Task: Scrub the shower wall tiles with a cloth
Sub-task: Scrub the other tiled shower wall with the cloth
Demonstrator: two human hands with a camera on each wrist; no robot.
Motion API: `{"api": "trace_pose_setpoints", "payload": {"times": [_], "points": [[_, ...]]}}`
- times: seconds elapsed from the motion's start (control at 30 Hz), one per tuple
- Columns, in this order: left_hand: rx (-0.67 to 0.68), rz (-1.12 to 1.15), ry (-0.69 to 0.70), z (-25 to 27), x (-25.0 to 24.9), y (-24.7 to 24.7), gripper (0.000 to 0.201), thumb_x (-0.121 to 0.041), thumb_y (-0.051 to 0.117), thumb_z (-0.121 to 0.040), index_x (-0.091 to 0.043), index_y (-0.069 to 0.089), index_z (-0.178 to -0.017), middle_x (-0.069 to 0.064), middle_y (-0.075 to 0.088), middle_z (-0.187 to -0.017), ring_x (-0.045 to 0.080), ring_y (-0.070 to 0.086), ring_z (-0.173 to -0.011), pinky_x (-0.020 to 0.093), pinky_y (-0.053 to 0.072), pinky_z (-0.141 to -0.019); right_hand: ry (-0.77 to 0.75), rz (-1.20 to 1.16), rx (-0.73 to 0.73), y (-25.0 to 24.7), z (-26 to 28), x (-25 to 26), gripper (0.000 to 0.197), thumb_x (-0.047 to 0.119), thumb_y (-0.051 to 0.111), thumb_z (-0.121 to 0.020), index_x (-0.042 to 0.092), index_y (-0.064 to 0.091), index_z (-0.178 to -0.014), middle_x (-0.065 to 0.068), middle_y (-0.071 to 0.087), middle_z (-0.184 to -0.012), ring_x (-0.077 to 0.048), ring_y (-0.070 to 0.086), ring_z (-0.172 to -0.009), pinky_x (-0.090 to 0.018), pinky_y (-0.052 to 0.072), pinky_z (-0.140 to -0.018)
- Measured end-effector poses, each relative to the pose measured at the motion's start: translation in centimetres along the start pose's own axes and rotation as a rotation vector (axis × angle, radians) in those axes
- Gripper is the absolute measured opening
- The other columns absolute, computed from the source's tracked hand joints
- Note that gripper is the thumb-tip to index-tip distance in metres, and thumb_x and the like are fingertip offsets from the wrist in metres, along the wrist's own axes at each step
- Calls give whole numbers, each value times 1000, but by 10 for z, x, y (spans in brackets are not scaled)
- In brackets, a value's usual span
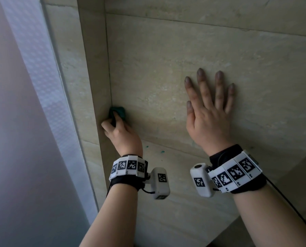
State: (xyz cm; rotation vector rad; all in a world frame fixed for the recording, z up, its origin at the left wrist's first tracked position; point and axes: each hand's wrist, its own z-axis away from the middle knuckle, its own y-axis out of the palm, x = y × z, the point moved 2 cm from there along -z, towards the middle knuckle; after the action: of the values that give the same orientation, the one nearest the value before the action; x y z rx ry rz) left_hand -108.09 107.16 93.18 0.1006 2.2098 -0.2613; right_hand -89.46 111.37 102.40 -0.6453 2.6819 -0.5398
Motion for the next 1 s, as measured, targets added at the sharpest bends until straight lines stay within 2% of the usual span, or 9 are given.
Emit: {"api": "trace_pose_setpoints", "payload": {"times": [0.17,0.27,0.37,0.43,0.53,0.63,0.73,0.83,1.0], "points": [[43,134,205,26,-29,6,46,12,45,-83,8,54,-128,30,47,-111,45,47,-99,40,40,-91,-20,-17,22,-2,-1,-2,54,29,39,-98,26,26,-151,-1,19,-159,-34,8,-144,-50,-4,-116],[87,153,423,52,-44,13,48,15,51,-80,5,57,-126,12,40,-114,33,40,-97,36,40,-89,-45,-14,33,-4,0,-5,54,28,40,-98,26,27,-151,-1,19,-159,-35,9,-145,-49,-4,-116],[192,118,646,66,-50,14,52,18,63,-75,-1,63,-123,9,39,-116,30,42,-95,39,48,-80,-52,-18,22,-5,1,-6,54,28,40,-98,26,28,-151,-1,20,-158,-35,11,-144,-48,-4,-116],[216,68,708,60,-46,9,53,17,66,-74,-7,66,-121,9,40,-119,30,43,-96,41,53,-69,-46,-17,22,-5,2,-6,54,27,39,-98,26,27,-151,-1,20,-158,-35,11,-145,-49,-3,-116],[166,22,625,38,-33,1,51,18,64,-74,-8,68,-118,9,38,-121,33,45,-101,43,54,-70,-38,-4,22,-3,3,-4,54,28,38,-99,27,25,-151,1,17,-159,-33,10,-145,-49,-4,-116],[120,-7,461,20,-22,-7,46,16,57,-79,-5,66,-119,10,39,-122,44,53,-105,44,54,-74,-28,-18,10,-2,3,-4,54,27,41,-99,27,27,-151,2,19,-158,-33,11,-145,-48,-5,-116],[153,-43,245,5,-15,-14,46,13,52,-84,-3,61,-126,26,46,-120,47,54,-104,44,53,-68,-22,-29,5,-2,3,-4,54,26,43,-98,27,29,-150,1,22,-158,-33,12,-145,-47,-4,-116],[190,-146,-12,-10,-10,-20,46,-1,45,-94,-10,49,-139,24,40,-128,43,50,-107,46,49,-75,-20,-36,4,-3,4,-4,54,26,44,-98,27,30,-150,1,23,-157,-33,13,-145,-48,-3,-116],[223,-297,-59,-15,-16,-22,48,-6,41,-97,-11,42,-144,21,36,-134,41,45,-113,45,42,-72,-27,-24,11,-5,7,-5,54,26,44,-97,27,31,-149,1,25,-157,-31,14,-145,-47,-2,-117]]}}
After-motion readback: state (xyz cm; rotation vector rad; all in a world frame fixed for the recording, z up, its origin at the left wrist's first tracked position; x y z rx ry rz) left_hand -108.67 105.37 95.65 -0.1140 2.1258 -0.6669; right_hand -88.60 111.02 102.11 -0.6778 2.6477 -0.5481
